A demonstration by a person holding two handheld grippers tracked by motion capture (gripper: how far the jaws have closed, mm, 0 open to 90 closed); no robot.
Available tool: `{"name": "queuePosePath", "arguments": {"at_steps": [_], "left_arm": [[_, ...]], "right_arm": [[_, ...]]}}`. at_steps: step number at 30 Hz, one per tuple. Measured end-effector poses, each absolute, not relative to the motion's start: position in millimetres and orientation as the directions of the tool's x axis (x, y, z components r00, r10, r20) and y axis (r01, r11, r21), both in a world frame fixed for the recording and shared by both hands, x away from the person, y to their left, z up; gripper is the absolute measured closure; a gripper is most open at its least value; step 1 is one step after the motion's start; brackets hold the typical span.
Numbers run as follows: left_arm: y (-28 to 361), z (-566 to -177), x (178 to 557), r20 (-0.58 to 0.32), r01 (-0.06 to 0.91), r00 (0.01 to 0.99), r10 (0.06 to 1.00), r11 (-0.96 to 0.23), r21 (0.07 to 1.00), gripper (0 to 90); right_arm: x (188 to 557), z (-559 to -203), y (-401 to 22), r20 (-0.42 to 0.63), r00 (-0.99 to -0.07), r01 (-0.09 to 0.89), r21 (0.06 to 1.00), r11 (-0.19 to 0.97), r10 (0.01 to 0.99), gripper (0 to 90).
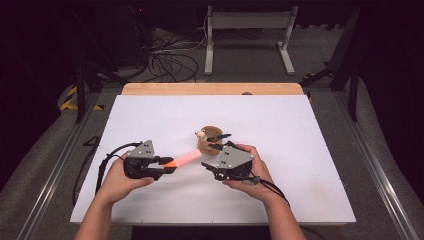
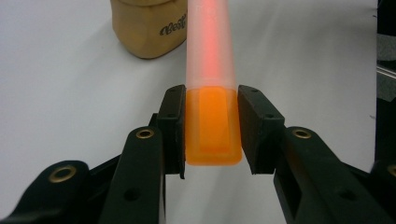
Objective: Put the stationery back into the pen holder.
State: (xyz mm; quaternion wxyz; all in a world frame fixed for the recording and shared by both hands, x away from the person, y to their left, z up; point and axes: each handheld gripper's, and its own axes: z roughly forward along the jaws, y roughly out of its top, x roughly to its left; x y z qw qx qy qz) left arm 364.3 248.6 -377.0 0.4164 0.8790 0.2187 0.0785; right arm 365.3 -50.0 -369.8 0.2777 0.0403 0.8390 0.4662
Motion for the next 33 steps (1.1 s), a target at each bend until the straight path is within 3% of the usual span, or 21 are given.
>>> {"name": "queuePosePath", "arguments": {"at_steps": [10, 20, 30, 33], "left_arm": [[237.2, -370.6, 365.1, -0.066, 0.333, 0.892, 0.447, -0.553, 0.764, 64.6], [228.3, -366.3, 366.5, -0.081, 0.346, 0.891, 0.446, -0.553, 0.758, 64.6], [223.9, -365.3, 367.4, -0.096, 0.349, 0.895, 0.436, -0.549, 0.76, 64.6], [222.8, -365.1, 367.2, -0.103, 0.354, 0.894, 0.437, -0.545, 0.76, 64.6]], "right_arm": [[359.6, -372.6, -42.4, -0.562, -0.782, -0.298, 0.718, 0.629, 0.27, 55.8], [353.9, -378.8, -33.2, -0.657, -0.721, -0.37, 0.633, 0.68, 0.219, 56.3], [349.9, -383.7, -25.1, -0.767, -0.634, -0.448, 0.468, 0.762, 0.099, 56.6], [348.2, -386.3, -21.8, -0.787, -0.608, -0.45, 0.453, 0.77, 0.108, 58.0]]}}
